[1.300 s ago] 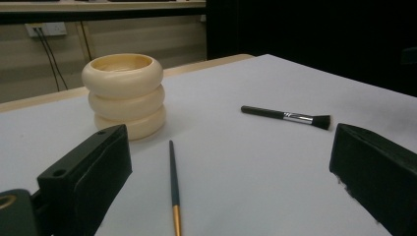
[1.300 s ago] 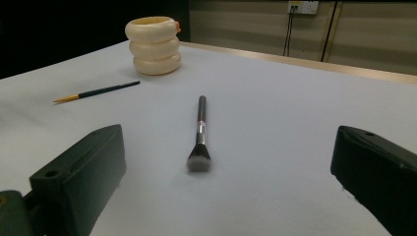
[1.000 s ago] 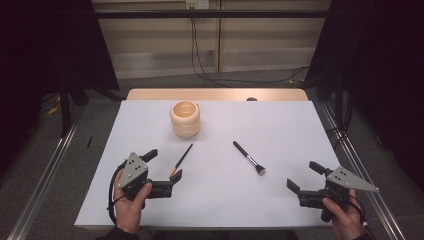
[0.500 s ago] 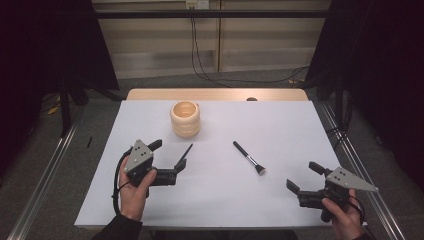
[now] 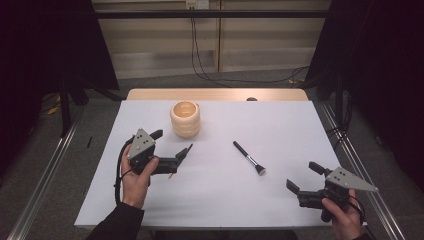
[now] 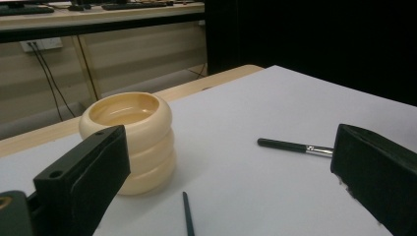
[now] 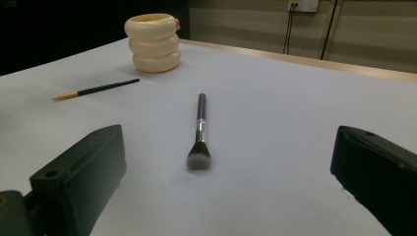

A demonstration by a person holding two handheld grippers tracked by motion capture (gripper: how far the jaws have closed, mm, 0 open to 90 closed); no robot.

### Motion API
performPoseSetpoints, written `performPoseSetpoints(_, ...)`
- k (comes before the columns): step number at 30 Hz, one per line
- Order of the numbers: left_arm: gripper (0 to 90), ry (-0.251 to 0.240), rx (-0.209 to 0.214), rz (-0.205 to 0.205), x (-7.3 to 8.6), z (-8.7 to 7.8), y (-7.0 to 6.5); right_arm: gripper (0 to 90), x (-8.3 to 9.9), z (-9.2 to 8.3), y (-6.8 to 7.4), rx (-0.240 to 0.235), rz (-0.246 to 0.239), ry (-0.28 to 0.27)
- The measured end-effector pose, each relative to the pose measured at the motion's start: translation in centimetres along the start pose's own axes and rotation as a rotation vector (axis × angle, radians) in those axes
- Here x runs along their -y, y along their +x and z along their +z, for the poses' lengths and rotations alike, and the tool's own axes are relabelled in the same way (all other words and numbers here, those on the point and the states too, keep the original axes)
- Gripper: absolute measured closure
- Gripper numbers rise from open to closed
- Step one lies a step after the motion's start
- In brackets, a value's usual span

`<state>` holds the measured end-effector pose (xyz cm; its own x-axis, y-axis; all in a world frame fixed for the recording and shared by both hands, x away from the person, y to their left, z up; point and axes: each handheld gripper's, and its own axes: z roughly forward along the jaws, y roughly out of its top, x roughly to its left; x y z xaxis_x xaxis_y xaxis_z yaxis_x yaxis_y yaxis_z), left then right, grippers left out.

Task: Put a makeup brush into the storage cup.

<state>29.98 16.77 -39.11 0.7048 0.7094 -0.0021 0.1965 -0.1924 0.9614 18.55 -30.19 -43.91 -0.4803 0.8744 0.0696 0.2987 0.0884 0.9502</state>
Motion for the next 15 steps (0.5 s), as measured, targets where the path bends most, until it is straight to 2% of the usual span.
performPoseSetpoints(7,1.4,0.027,0.012,0.005,-0.7,0.7,0.7,0.0,0.0,0.0,0.0,0.001,-0.002,0.002)
performPoseSetpoints(11,1.6,0.086,0.013,0.000,-0.8,1.6,1.4,0.0,0.0,0.0,0.0,0.004,-0.005,0.001)
performPoseSetpoints(15,1.6,0.120,0.017,-0.003,-0.9,2.4,2.0,0.0,0.0,0.0,0.0,-0.001,-0.004,0.004)
